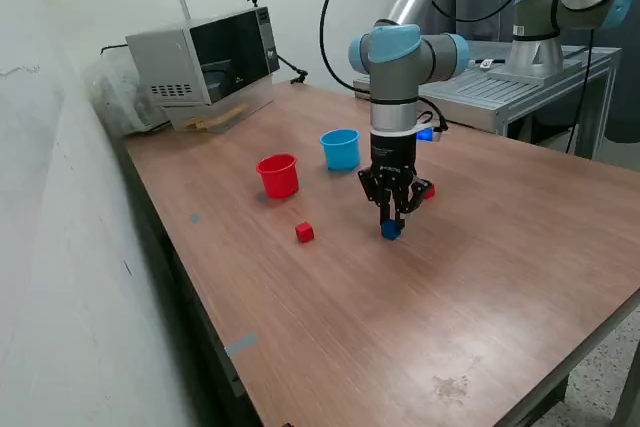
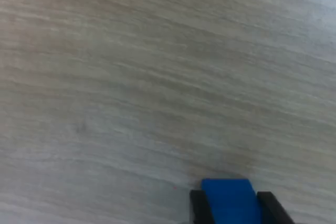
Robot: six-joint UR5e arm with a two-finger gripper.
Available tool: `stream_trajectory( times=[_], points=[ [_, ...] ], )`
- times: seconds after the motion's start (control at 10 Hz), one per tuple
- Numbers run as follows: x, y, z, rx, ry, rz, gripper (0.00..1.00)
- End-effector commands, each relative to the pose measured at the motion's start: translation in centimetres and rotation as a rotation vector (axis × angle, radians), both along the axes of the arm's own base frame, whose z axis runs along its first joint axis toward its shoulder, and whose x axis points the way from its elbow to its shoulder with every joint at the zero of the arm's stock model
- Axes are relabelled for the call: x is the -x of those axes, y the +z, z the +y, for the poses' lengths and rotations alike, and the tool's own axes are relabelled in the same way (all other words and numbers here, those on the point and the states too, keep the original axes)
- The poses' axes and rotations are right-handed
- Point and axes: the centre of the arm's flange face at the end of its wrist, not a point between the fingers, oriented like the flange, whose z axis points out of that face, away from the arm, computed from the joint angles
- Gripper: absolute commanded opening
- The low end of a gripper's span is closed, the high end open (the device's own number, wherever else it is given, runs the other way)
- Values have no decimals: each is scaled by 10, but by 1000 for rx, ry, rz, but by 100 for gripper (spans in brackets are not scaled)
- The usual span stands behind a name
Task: Place red objects in the red bin, and blue objects in the blue bin.
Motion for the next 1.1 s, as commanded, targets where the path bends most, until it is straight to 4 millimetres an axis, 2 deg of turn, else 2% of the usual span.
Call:
stream_trajectory(
  times=[0.0, 0.1, 0.3, 0.4, 0.5, 0.7, 0.8, 0.9, 1.0],
  points=[
    [2, 19, 18, -5, -24, 16, 0],
    [-3, 47, 35, -5, -46, 38, 0],
    [-24, 121, 80, -3, -109, 108, 0],
    [-41, 146, 108, -5, -151, 114, 0],
    [-60, 161, 148, -8, -213, 98, 0],
    [-89, 148, 220, -23, -332, 44, 0],
    [-100, 136, 244, -37, -375, 13, 0],
    [-109, 125, 255, -37, -396, -13, 0],
    [-119, 130, 255, -37, -399, -14, 0]
  ],
)
